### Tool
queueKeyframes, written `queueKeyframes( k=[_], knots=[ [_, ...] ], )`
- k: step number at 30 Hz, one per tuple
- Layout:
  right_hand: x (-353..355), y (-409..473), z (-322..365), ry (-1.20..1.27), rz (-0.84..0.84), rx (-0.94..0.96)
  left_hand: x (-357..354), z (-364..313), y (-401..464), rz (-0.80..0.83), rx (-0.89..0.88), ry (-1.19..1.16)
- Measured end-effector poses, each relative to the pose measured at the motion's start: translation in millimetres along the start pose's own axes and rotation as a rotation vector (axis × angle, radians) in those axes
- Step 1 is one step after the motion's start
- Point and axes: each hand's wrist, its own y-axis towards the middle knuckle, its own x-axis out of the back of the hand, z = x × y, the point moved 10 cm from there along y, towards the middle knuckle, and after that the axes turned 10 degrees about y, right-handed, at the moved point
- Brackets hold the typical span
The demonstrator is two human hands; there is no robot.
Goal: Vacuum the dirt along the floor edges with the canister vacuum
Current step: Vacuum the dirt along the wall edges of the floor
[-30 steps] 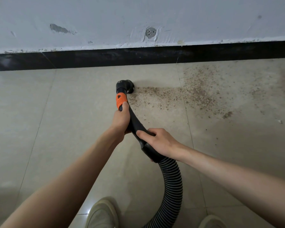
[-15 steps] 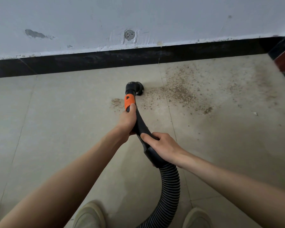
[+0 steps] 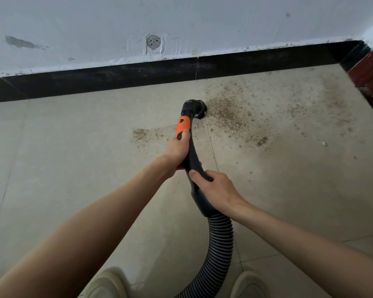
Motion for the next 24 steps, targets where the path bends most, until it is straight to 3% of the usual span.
queueKeyframes(
  k=[16, 24],
  knots=[
    [-102.7, 21.0, 41.4, -0.114, 0.355, 0.030, 126.3, 51.1, -9.7, -0.268, 0.027, -0.152],
    [-112.5, -6.1, 46.8, -0.159, 0.488, 0.011, 136.7, 80.1, -20.3, -0.255, 0.109, -0.305]
  ],
)
